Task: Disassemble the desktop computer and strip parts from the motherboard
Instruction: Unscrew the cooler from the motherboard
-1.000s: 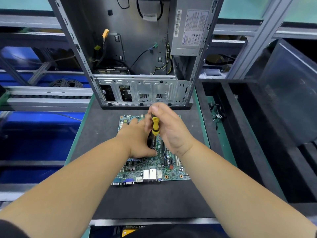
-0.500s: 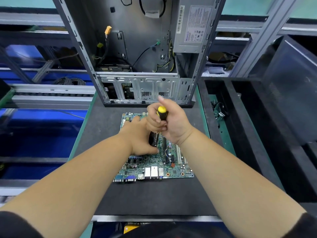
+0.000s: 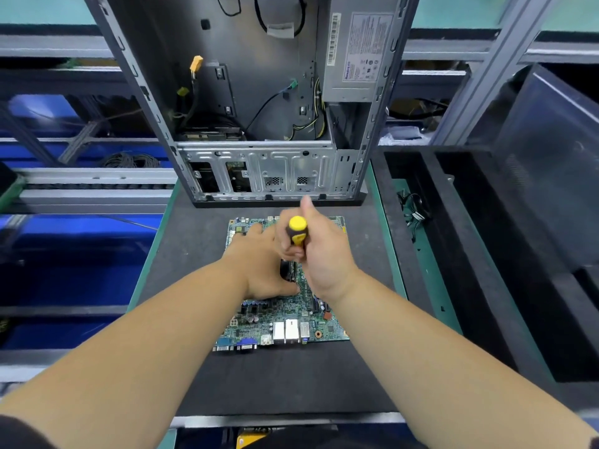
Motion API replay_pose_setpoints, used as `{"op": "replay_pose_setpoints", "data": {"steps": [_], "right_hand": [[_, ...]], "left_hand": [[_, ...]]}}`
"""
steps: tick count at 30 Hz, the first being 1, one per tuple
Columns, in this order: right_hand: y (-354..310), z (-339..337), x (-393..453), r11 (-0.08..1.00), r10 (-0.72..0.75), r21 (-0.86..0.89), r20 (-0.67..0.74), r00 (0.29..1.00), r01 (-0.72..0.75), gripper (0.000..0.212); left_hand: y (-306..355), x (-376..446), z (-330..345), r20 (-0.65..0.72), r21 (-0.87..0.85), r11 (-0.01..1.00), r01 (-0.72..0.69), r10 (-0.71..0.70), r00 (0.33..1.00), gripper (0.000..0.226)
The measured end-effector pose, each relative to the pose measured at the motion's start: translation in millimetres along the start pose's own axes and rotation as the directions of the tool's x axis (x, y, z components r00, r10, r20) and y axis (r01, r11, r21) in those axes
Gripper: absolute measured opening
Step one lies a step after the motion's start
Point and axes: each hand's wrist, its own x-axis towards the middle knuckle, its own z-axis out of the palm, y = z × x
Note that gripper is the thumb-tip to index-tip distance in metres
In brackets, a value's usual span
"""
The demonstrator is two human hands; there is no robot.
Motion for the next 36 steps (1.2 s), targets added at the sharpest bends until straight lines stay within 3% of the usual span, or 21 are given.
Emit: {"op": "replay_pose_setpoints", "data": {"steps": [2, 6, 7, 10, 15, 21, 23, 25, 26, 28, 30, 32, 36], "right_hand": [[-3, 2, 1, 1.0, 0.009, -0.019, 0.062, 0.998, -0.008, 0.052], [-5, -2, 1, 0.998, 0.042, -0.042, 0.037, 0.998, -0.04, 0.023], [-6, -4, 0, 0.999, 0.039, -0.038, 0.011, 0.999, -0.038, 0.024], [-6, -13, -1, 0.998, 0.008, -0.063, -0.07, 0.997, -0.012, 0.03], [-8, -14, 1, 0.997, -0.056, 0.038, -0.119, 0.991, 0.061, 0.038], [-11, -8, 4, 1.0, -0.002, 0.0, 0.059, 0.998, 0.002, 0.043], [-16, -9, 6, 1.0, -0.03, 0.0, 0.038, 0.999, 0.03, 0.043], [-26, -11, 9, 0.995, -0.09, 0.036, -0.012, 0.996, 0.09, 0.039], [-32, -12, 12, 0.991, -0.118, 0.061, -0.033, 0.992, 0.12, 0.036], [-41, -12, 18, 0.979, -0.16, 0.116, -0.057, 0.985, 0.166, 0.032], [-44, -9, 25, 0.969, -0.173, 0.165, -0.066, 0.983, 0.182, 0.029], [-43, -2, 32, 0.966, -0.169, 0.186, -0.059, 0.984, 0.177, 0.026], [-32, 20, 48, 0.966, -0.164, 0.202, -0.015, 0.986, 0.163, 0.026]], "left_hand": [[0, -2, 0, -0.021, -0.016, 1.0, -0.007, 0.007, 1.0, 0.035], [-1, -1, 5, -0.024, 0.054, 0.998, 0.013, -0.011, 1.0, 0.048], [-2, 1, 7, -0.02, 0.064, 0.998, 0.017, -0.016, 1.0, 0.051], [-5, 6, 11, -0.005, 0.102, 0.995, 0.017, -0.017, 1.0, 0.094], [-5, 5, 12, -0.005, 0.066, 0.998, 0.007, -0.006, 1.0, 0.086], [-8, 3, 7, 0.009, 0.036, 0.999, -0.011, 0.01, 1.0, 0.098], [-15, -3, 2, -0.008, -0.096, 0.992, -0.08, 0.079, 0.997, 0.109], [-25, -10, 0, -0.128, -0.394, 0.909, -0.137, 0.093, 0.987, 0.104], [-32, -14, 2, -0.209, -0.523, 0.84, -0.143, 0.037, 0.977, 0.091], [-45, -18, 11, -0.32, -0.707, 0.696, -0.122, -0.161, 0.934, 0.05], [-56, -22, 23, -0.292, -0.851, 0.521, -0.07, -0.357, 0.887, 0.013], [-63, -26, 37, -0.213, -0.911, 0.412, -0.015, -0.44, 0.872, 0.031], [-71, -28, 53, -0.196, -0.93, 0.367, -0.027, -0.433, 0.88, 0.044]]}}
